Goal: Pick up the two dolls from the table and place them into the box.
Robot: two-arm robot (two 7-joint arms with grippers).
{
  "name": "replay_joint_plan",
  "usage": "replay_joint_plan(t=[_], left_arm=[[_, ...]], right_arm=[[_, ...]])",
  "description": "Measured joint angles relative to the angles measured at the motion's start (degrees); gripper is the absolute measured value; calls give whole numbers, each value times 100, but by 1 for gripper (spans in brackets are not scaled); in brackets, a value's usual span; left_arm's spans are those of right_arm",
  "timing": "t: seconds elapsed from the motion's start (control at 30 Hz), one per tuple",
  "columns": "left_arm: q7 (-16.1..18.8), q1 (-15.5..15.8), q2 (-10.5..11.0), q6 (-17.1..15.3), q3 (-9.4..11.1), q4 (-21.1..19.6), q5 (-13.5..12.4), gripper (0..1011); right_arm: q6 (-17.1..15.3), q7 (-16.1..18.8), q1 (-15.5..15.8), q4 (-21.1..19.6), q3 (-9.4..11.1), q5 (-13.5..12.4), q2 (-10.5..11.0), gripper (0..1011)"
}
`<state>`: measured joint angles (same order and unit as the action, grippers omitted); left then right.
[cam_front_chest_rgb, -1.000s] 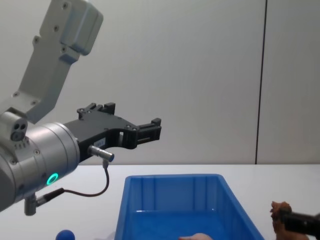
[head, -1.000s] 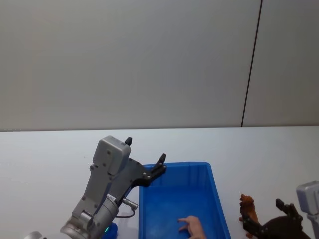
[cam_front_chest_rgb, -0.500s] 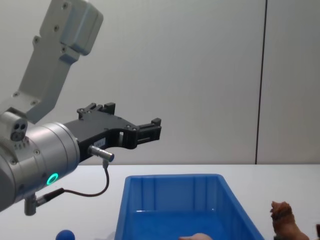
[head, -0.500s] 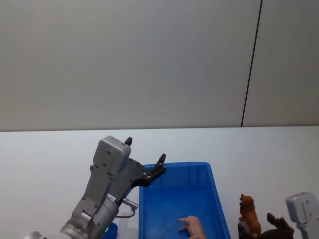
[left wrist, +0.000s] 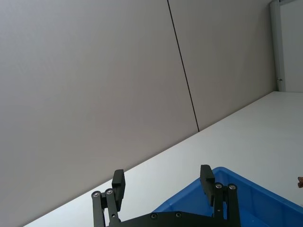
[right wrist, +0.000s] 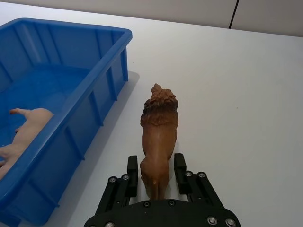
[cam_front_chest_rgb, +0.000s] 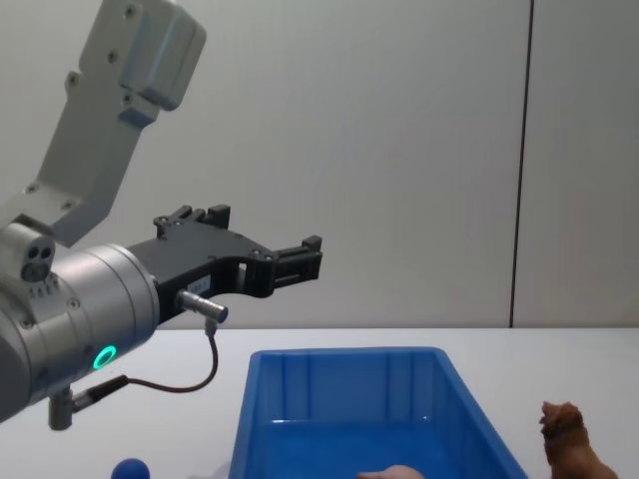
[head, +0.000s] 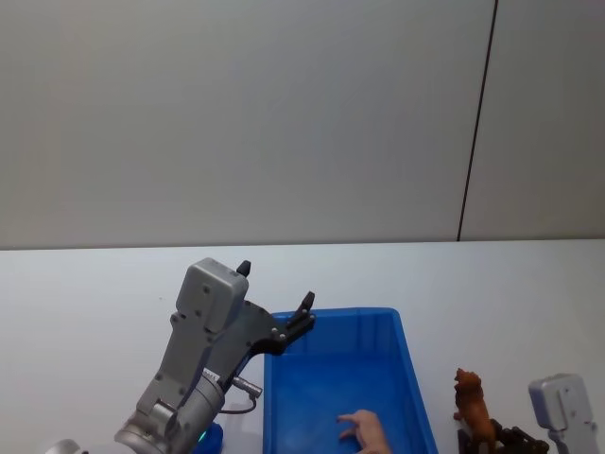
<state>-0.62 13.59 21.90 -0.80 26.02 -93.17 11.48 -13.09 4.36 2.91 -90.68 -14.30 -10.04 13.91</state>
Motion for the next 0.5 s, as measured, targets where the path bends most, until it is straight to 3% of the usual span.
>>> replay_joint_plan(t=[0.1,0.23,0.5], left_arm=[[0,0,0,0,0,0,0,1001],[0,0,0,0,0,0,0,1001],[0,0,0,0,0,0,0,1001]], right_arm=[[24,-46,-5,11,-7,52,-16,444],[73,-94,7,-43,-9,112,-18,286],[244,-119,54,-324,0,203,10,267]])
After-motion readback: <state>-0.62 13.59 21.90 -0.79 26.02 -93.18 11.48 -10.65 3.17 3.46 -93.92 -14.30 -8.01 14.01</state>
